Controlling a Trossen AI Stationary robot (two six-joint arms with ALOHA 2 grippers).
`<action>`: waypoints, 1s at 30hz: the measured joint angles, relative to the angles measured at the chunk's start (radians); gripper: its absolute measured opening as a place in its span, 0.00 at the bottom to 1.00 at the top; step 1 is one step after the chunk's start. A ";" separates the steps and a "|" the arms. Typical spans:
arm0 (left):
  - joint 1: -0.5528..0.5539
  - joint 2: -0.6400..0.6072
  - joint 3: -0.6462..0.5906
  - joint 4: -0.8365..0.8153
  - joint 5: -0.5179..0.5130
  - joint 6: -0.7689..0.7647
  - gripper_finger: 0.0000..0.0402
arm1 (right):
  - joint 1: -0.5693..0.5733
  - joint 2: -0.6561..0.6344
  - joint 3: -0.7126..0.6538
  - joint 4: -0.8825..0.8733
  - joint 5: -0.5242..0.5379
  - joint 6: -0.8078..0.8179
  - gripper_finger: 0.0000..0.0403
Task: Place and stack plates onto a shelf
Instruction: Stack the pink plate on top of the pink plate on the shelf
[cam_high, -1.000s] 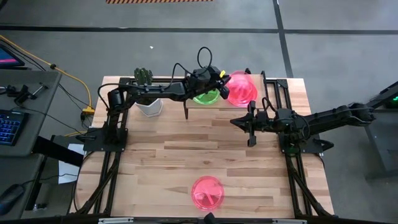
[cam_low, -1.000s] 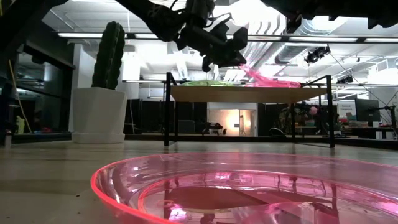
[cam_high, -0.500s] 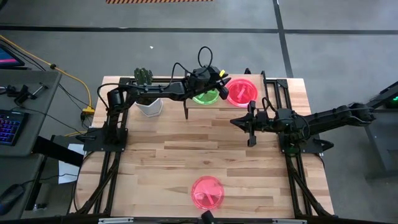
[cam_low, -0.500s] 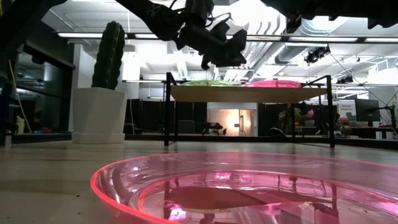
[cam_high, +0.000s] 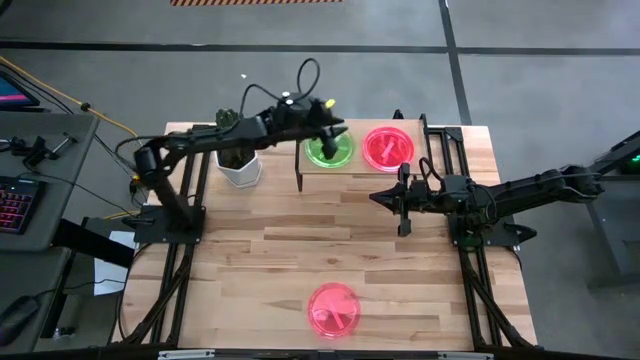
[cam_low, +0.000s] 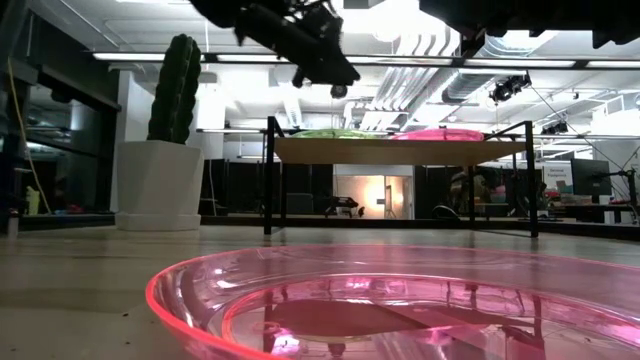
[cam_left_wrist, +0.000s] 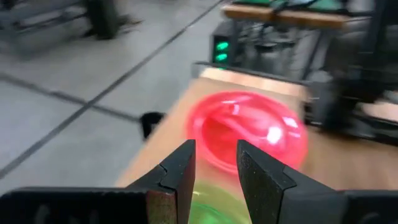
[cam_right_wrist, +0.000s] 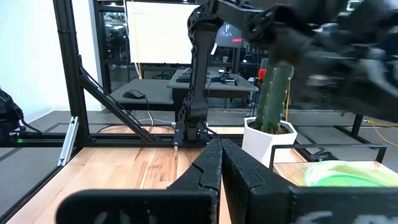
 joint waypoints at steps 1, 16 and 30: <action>-0.007 -0.030 -0.044 0.031 0.026 0.002 0.26 | 0.000 0.000 0.000 0.000 0.000 0.000 0.00; -0.195 -0.517 -0.986 1.001 0.086 -0.114 0.26 | -0.001 0.000 0.000 0.012 0.000 0.000 0.00; -0.262 -0.719 -1.112 1.027 0.088 -0.009 0.26 | -0.001 0.000 0.000 0.041 0.000 0.000 0.00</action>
